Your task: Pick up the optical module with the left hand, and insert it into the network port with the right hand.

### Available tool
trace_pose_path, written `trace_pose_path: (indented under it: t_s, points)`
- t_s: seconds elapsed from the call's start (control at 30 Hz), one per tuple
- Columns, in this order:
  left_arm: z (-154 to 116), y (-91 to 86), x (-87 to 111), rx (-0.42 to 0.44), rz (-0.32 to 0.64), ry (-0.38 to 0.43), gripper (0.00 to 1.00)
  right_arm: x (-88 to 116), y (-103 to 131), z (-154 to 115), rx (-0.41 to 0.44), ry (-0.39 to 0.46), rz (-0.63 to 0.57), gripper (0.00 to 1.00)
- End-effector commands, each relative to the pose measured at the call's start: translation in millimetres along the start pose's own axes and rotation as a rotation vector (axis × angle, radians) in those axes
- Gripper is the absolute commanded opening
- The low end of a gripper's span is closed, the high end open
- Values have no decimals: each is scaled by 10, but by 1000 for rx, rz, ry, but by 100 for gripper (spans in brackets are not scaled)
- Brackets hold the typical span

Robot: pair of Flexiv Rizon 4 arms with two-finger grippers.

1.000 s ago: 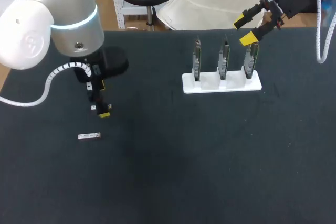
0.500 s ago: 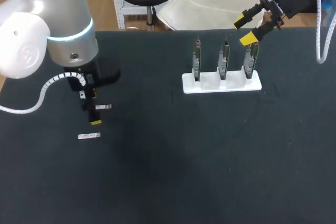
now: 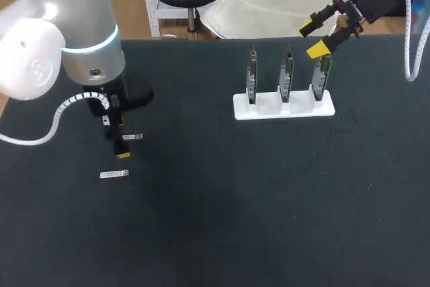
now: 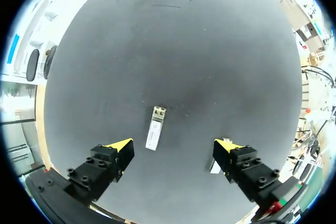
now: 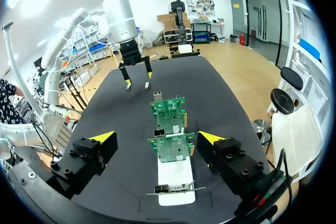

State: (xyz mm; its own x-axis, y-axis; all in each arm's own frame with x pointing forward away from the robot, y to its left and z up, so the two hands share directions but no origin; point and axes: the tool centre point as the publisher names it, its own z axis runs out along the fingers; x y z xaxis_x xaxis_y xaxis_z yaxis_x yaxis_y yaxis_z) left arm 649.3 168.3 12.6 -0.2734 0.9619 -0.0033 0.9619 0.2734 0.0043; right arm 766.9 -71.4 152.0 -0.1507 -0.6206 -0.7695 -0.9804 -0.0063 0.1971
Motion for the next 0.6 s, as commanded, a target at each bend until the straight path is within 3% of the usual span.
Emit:
trace_pose_path:
  t_s: [0.03,0.6]
  points:
    - [49,104,-28,18,2,9,100,0,16,3,5,0,0,100]
    - [204,190,60,50,8,37,100,0,16,3,5,0,0,100]
